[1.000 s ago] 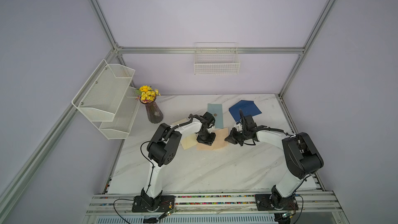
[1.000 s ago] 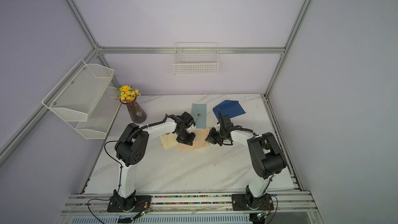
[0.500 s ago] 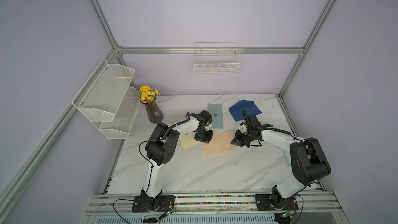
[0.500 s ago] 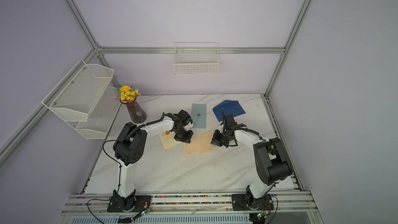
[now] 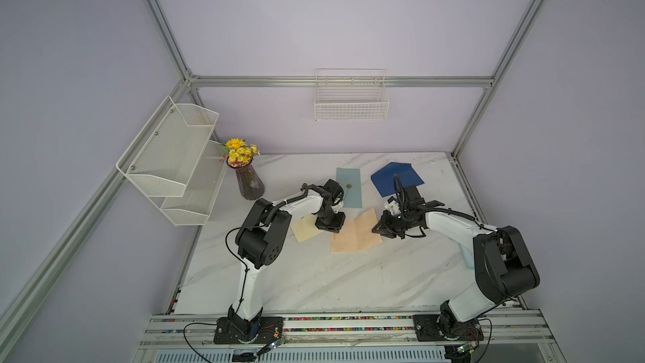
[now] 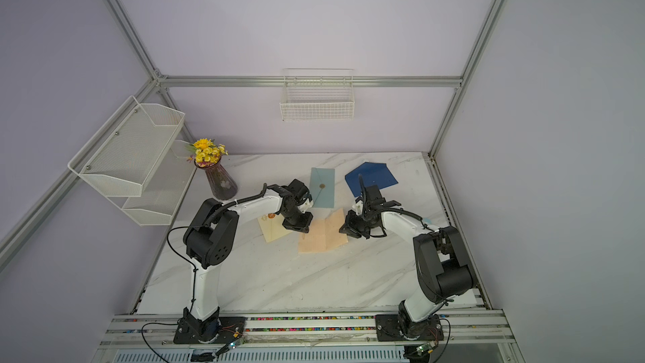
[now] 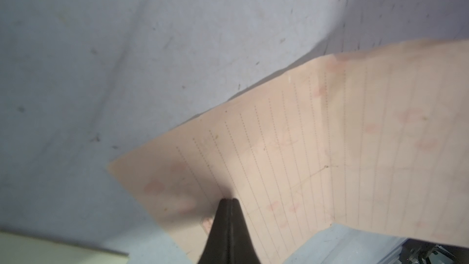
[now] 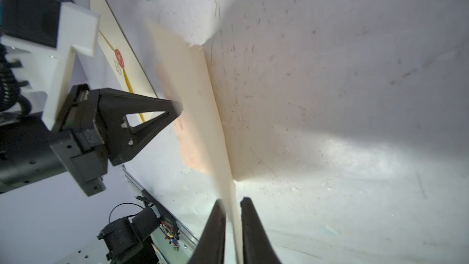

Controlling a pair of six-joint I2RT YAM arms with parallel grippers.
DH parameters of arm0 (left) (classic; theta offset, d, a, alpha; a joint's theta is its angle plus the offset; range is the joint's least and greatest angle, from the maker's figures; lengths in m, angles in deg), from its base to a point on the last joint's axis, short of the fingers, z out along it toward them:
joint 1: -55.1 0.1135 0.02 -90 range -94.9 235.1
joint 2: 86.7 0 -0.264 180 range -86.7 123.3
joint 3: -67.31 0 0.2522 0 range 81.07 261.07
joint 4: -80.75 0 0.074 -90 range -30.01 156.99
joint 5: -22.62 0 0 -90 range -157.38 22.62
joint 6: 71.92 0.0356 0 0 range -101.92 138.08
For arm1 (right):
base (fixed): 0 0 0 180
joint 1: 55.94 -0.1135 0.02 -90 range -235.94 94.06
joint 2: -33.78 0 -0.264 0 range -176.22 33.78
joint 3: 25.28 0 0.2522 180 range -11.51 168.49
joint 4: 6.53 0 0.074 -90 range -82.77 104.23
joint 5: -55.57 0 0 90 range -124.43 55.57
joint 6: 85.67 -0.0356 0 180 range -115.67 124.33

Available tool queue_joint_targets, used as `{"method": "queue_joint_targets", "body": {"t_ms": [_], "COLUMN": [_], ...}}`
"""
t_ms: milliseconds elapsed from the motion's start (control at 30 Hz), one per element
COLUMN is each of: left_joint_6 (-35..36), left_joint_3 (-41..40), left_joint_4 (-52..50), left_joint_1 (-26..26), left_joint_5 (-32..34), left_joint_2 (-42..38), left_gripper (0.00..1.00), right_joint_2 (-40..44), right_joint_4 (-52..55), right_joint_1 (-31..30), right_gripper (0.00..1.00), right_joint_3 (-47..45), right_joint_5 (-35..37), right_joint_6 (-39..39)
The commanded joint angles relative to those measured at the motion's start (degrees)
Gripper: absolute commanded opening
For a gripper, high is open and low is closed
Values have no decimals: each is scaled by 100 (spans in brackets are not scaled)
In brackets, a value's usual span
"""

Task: Fold the letter paper in half and place it into the envelope
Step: Fold the letter paper at the center of the board.

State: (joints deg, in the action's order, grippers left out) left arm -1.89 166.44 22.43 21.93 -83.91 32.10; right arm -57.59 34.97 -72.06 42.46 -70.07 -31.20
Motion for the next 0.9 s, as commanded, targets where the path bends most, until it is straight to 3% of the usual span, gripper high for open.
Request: {"method": "queue_joint_targets", "body": {"t_ms": [0, 100, 300, 667, 867], "left_joint_6": [13, 42, 54, 64, 70], "left_joint_3": [-147, -153, -144, -104, -108], "left_joint_4": [61, 63, 73, 48, 35], "left_joint_1": [-27, -25, -27, 11, 38], "left_joint_5": [-30, -39, -114, -210, -277], "left_joint_2": [-38, -32, -8, -103, -104], "left_gripper": [0, 0, 0, 0, 0], "right_joint_2": [207, 230, 106, -567, -1019], "right_joint_4": [-608, -940, -1356, -1490, -1581], "right_joint_1": [18, 19, -65, -606, -871], "right_gripper": [40, 51, 60, 78, 93], "right_joint_3": [-79, -96, -9, 450, 595], "right_joint_5": [-536, -742, -979, -855, -765], "right_joint_6": [-128, -312, -537, -552, -516]}}
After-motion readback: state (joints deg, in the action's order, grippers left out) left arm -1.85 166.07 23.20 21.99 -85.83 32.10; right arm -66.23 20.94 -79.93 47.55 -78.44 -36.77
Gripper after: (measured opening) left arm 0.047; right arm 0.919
